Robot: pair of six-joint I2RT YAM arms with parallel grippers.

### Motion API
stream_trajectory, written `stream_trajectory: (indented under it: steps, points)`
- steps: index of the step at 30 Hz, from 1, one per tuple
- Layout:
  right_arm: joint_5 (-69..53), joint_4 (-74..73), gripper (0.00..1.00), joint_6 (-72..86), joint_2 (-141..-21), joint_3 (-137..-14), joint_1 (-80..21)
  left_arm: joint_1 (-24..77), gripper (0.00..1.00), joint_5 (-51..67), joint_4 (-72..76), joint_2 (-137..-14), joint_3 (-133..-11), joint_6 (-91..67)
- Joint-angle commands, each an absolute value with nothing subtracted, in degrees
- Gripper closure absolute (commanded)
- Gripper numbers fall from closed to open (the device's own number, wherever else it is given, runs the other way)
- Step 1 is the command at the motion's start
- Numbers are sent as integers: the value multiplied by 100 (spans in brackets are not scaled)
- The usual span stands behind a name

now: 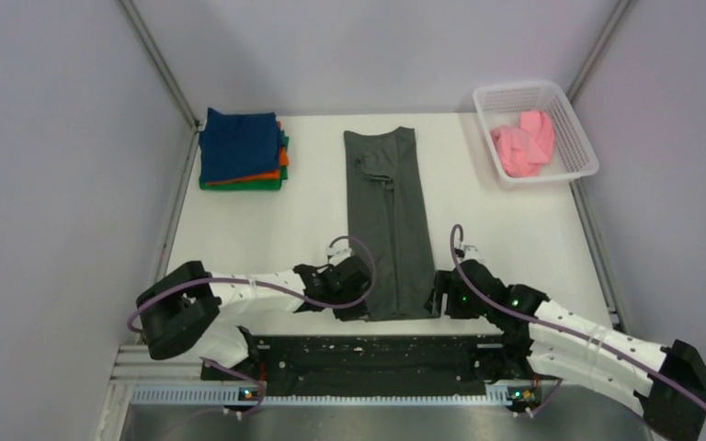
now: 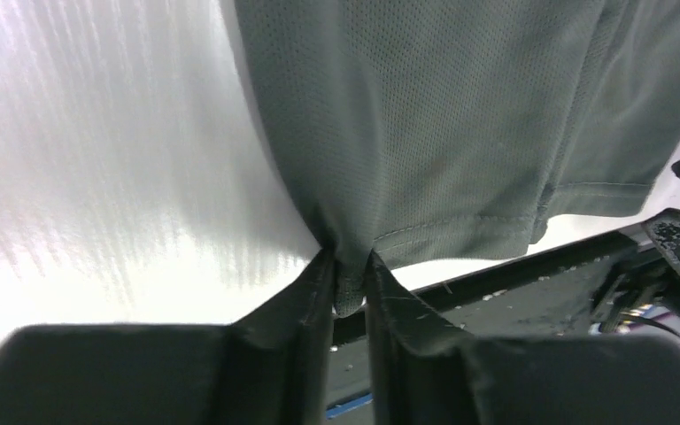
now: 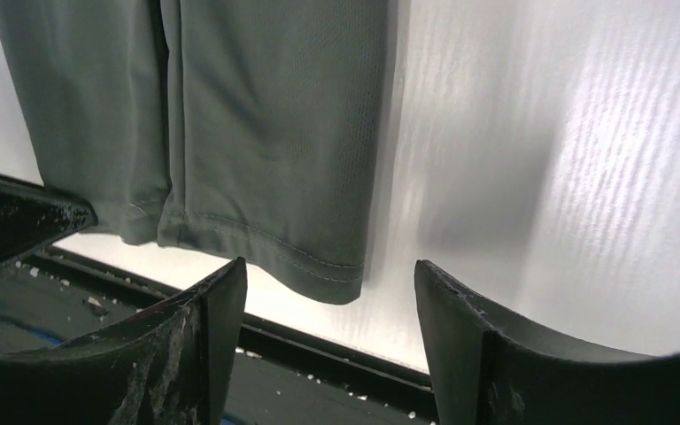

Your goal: Fold and stack the t-shirts

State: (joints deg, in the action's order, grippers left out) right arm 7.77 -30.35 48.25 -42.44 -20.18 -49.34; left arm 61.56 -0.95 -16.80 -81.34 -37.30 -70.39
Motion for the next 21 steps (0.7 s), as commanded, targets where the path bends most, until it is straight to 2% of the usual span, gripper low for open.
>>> stream_trajectory:
  steps: [1, 3, 4, 8, 12, 16, 21]
  points:
    - [351, -2386, 33, 4906, -4309, -1785, -4920, 6175, 87, -268, -1948, -8206, -3728, -7180]
    - [328, -2262, 36, 4927, -4454, -1719, -4914, 6170, 98, -277, -2021, -8230, -3770, -7177]
    - [367, -2226, 40, 4941, -4535, -1699, -4913, 6170, 100, -277, -2075, -8253, -3791, -7170]
    - [158, -2047, 65, 4931, -4771, -1670, -4921, 6170, 100, -235, -2206, -8325, -3826, -7187]
    - [-230, -1949, 99, 4905, -4718, -1585, -4916, 6205, 100, -190, -2224, -8313, -3886, -7187]
    - [-137, -1986, 100, 4974, -4152, -1502, -4926, 6256, 100, -210, -2285, -8200, -4024, -7108]
    - [331, -2064, 100, 4759, -3960, -2082, -4914, 6185, 100, -570, -2689, -8010, -4655, -6754]
